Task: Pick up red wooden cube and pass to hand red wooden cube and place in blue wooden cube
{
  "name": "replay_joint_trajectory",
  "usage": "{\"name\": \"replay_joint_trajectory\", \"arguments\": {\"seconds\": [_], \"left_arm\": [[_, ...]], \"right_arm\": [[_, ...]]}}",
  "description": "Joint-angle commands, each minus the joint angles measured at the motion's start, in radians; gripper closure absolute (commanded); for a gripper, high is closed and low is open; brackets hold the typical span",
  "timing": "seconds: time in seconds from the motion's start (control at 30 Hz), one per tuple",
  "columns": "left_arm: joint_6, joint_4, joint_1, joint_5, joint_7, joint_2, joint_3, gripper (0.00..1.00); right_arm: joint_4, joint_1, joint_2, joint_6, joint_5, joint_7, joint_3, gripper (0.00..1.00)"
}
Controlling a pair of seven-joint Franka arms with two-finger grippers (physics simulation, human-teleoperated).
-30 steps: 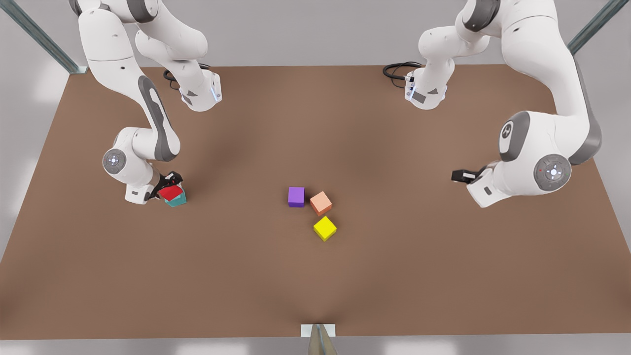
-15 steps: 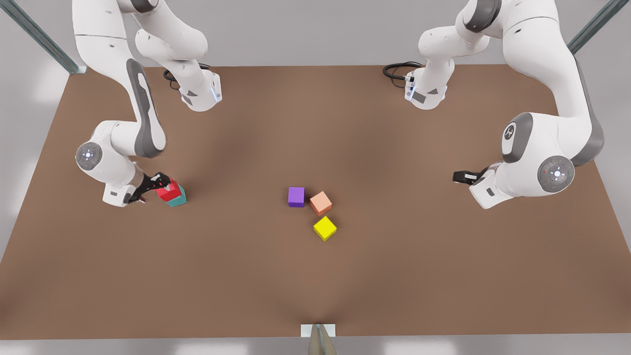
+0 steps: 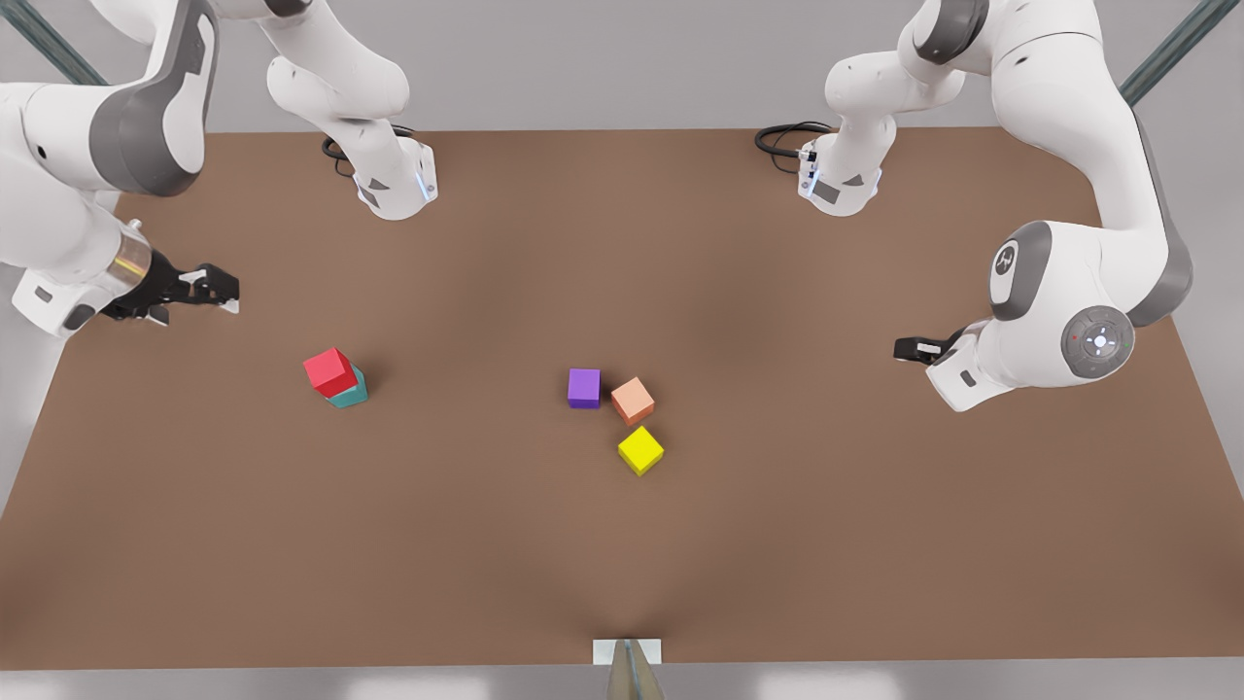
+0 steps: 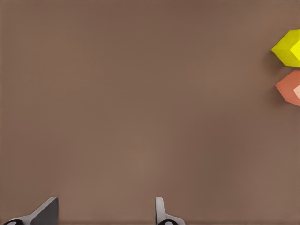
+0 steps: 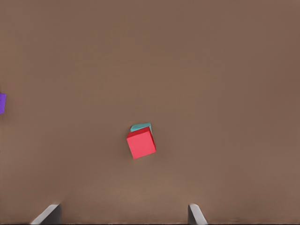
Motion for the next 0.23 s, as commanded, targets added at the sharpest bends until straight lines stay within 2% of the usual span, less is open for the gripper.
{"name": "replay_joint_trajectory", "arguments": {"seconds": [0.0,0.2], "left_arm": [[-0.045,0.003,0.003,0.001,0.0,-0.003,0.0,0.0],[-0.061,0.003,-0.005,-0.002,-0.006,-0.004,-0.002,0.0]], "right_arm": [[-0.002,-0.012,-0.004,-0.111,-0.002,0.331,0.0,0.0],[-0.026,-0.012,-0.024,-0.097,0.0,0.33,-0.002,0.0]]}}
